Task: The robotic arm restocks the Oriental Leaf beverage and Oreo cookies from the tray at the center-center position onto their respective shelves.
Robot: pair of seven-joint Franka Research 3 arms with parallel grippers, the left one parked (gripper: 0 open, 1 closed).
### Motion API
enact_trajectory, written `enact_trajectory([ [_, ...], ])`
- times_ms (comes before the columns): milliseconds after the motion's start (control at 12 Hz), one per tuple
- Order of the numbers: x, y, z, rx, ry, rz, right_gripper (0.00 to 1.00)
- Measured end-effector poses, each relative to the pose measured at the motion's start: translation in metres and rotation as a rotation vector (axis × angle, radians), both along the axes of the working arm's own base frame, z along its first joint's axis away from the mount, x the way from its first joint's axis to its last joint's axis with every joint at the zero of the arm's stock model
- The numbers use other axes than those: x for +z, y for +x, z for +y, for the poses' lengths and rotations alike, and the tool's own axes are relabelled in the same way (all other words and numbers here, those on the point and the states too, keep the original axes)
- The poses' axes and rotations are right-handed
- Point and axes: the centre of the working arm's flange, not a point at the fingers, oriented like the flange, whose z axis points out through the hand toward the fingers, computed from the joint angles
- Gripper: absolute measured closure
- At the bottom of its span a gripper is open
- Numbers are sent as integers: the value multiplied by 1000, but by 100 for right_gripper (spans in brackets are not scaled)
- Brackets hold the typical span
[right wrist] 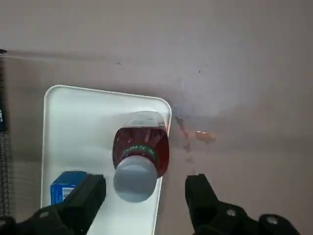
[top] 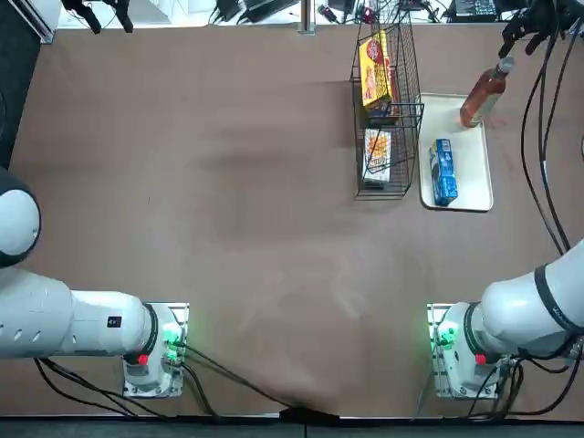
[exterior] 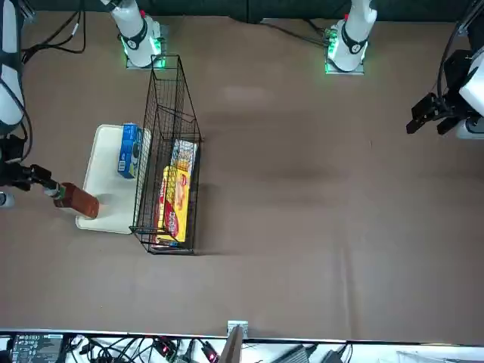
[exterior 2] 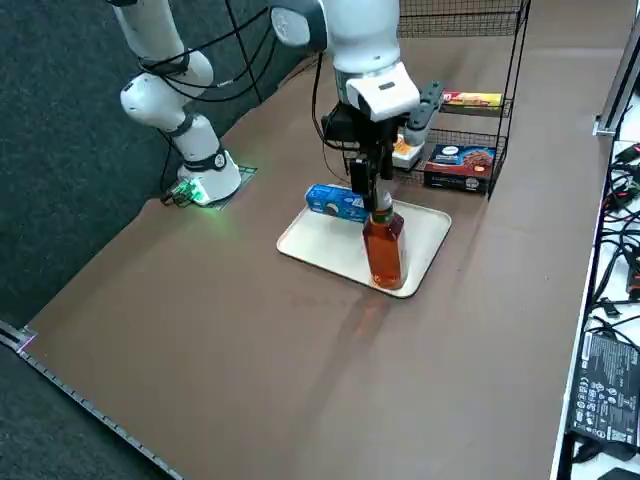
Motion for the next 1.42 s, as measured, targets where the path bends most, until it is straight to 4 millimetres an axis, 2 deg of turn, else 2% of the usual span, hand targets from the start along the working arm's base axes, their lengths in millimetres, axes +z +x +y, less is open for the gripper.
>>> enact_trajectory([
  [250, -13, 3, -2, -1, 2, 9, 0],
  [750, -20, 6, 5, -8, 16, 13, 0],
  [1417, -36, 4, 5, -50, 19, 10, 0],
])
